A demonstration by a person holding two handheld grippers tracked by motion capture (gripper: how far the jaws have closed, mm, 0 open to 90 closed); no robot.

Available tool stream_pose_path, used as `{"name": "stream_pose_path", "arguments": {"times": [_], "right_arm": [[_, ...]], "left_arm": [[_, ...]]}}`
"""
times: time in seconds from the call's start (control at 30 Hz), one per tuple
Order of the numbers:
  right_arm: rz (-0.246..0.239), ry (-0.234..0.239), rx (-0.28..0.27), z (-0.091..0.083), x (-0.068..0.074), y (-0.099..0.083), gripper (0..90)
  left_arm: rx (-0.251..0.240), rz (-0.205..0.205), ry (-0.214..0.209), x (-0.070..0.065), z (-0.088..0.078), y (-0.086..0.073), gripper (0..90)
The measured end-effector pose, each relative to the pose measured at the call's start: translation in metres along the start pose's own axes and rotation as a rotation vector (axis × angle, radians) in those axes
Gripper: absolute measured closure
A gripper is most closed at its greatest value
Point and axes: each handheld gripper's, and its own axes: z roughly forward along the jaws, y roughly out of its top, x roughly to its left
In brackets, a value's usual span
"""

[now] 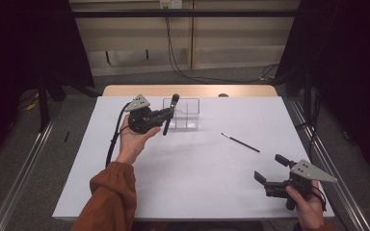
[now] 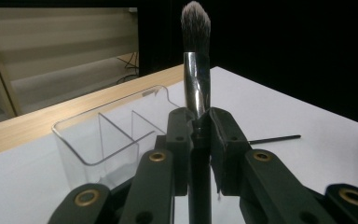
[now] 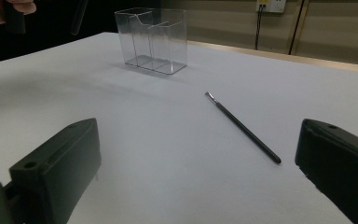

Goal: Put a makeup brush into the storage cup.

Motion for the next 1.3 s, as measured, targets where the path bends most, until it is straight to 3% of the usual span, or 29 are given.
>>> {"name": "stream_pose_path", "arguments": {"times": [0.27,0.67,1.07,1.3], "right_arm": [[0.007,-0.007,-0.008,0.000,0.000,0.000,0.0],[0.009,-0.010,-0.018,-0.001,0.000,0.000,0.0],[0.011,-0.015,-0.022,-0.001,0.000,0.000,0.0],[0.014,-0.011,-0.021,-0.002,0.000,0.000,0.0]], "left_arm": [[-0.011,0.026,-0.006,-0.006,0.009,0.012,79.0],[-0.043,0.031,-0.001,-0.011,0.025,0.028,79.0],[-0.048,0.024,0.013,-0.009,0.042,0.039,78.9],[-0.053,-0.008,0.029,-0.004,0.054,0.038,79.0]]}}
